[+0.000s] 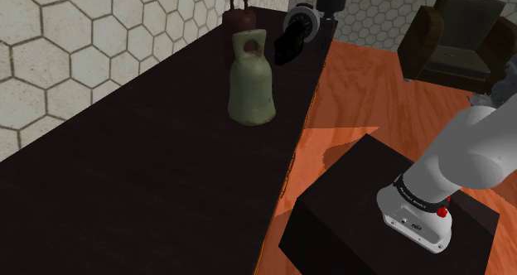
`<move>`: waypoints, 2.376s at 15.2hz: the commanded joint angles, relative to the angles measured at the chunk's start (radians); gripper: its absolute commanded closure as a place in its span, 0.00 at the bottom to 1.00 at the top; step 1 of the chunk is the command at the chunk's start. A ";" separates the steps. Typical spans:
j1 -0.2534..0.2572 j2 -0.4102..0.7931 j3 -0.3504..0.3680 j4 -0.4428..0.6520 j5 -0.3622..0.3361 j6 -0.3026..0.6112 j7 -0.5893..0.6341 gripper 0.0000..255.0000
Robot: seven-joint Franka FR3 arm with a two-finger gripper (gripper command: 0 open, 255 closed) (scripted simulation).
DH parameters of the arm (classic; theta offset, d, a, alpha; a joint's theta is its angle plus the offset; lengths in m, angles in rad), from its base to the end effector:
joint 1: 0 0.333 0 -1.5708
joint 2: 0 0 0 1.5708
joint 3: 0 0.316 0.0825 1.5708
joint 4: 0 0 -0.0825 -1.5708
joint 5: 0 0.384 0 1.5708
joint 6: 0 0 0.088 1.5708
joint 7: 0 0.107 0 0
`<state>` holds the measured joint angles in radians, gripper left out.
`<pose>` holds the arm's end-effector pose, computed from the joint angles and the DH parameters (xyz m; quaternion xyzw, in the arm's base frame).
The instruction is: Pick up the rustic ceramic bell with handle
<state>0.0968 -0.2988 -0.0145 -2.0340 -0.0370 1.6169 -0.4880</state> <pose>0.4518 0.0328 0.5612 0.9571 0.2831 -0.0612 0.0040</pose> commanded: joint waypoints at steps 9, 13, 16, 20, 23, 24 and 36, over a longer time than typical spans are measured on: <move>0.059 0.328 0.020 0.432 0.100 -0.066 -0.237 0.00; 0.075 0.470 0.043 0.653 0.135 -0.132 -0.316 0.00; 0.077 0.492 0.049 0.664 0.141 -0.119 -0.333 0.00; 0.078 0.477 0.049 0.589 0.141 -0.059 -0.339 0.00; 0.078 0.473 0.049 0.561 0.142 -0.036 -0.341 0.00; 0.078 0.476 0.049 0.566 0.142 -0.038 -0.341 1.00; 0.078 0.482 0.049 0.614 0.141 -0.080 -0.337 1.00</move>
<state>0.1739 0.1821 0.0341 -1.4357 0.1043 1.5495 -0.8274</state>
